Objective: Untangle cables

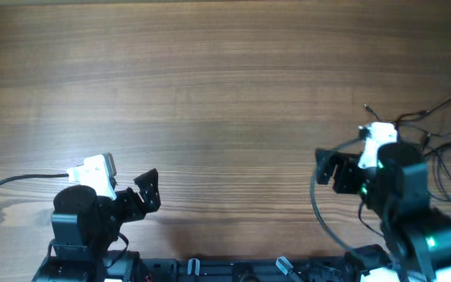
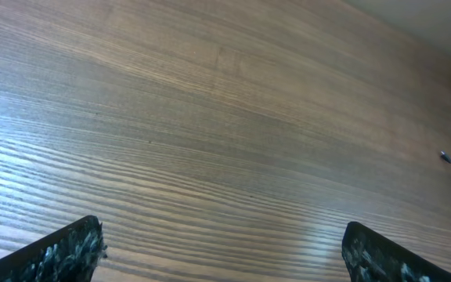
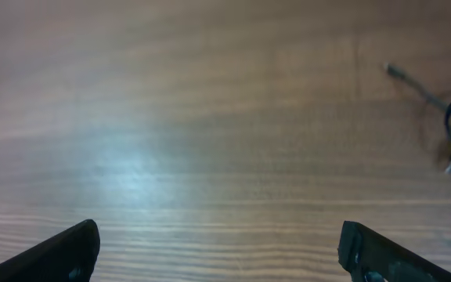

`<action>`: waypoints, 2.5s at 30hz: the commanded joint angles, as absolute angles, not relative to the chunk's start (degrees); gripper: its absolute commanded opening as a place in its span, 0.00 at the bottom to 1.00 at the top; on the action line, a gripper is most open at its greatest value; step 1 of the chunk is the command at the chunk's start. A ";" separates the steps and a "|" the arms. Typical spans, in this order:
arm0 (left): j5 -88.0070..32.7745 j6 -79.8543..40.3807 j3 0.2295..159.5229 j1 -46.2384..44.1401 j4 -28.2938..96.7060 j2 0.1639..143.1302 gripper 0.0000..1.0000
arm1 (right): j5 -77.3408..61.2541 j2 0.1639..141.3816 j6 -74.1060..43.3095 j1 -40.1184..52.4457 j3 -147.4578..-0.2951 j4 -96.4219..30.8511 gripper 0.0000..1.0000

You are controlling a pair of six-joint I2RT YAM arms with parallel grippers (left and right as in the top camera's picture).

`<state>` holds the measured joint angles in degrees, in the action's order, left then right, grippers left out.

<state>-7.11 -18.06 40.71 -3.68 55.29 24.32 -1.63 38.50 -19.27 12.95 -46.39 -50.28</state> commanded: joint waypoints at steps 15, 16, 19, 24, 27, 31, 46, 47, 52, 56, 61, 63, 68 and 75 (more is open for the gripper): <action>-6.76 -17.10 40.12 -3.51 55.31 24.05 1.00 | 6.87 17.23 -14.83 13.17 -45.80 -46.65 1.00; -6.76 -17.10 40.12 -3.51 55.31 24.05 1.00 | 6.87 15.90 -14.46 13.15 -45.04 -45.34 1.00; -6.76 -17.10 40.12 -3.51 55.31 24.05 1.00 | 6.81 12.27 -15.14 12.53 -39.99 -40.45 1.00; -6.76 -17.10 40.12 -3.51 55.31 24.05 1.00 | 3.92 1.87 -15.66 11.97 -25.43 -30.00 1.00; -6.76 -17.10 40.12 -3.51 55.31 24.05 1.00 | 3.77 0.21 -15.62 11.16 -20.84 -26.83 1.00; -6.76 -17.10 40.12 -3.51 55.31 24.05 1.00 | 3.79 0.21 -15.55 9.56 -15.27 -16.10 1.00; -6.76 -17.10 40.12 -3.53 55.31 24.05 1.00 | 6.37 0.19 -11.75 9.34 -0.30 5.52 1.00; -6.76 -17.10 40.12 -3.51 55.31 24.05 1.00 | 6.39 0.19 -10.66 9.34 -0.30 3.88 1.00; -6.76 -17.10 40.12 -3.51 55.31 24.05 1.00 | 3.97 0.19 2.00 9.34 -0.30 0.75 1.00; -6.76 -17.10 40.12 -3.51 55.31 24.05 1.00 | 4.01 0.19 4.25 9.34 -0.30 0.73 1.00; -6.76 -17.10 40.12 -3.51 55.31 24.05 1.00 | 2.48 0.19 4.36 9.34 -0.30 0.64 1.00; -6.76 -17.10 40.12 -3.51 55.31 24.05 1.00 | 2.50 0.19 4.36 9.34 -0.30 0.71 1.00; -6.76 -17.10 40.12 -3.51 55.31 24.05 1.00 | 2.50 0.19 4.34 9.34 -0.30 0.69 1.00; -6.76 -17.10 40.12 -3.51 55.31 24.05 1.00 | 2.50 0.21 4.36 9.34 -0.30 0.67 1.00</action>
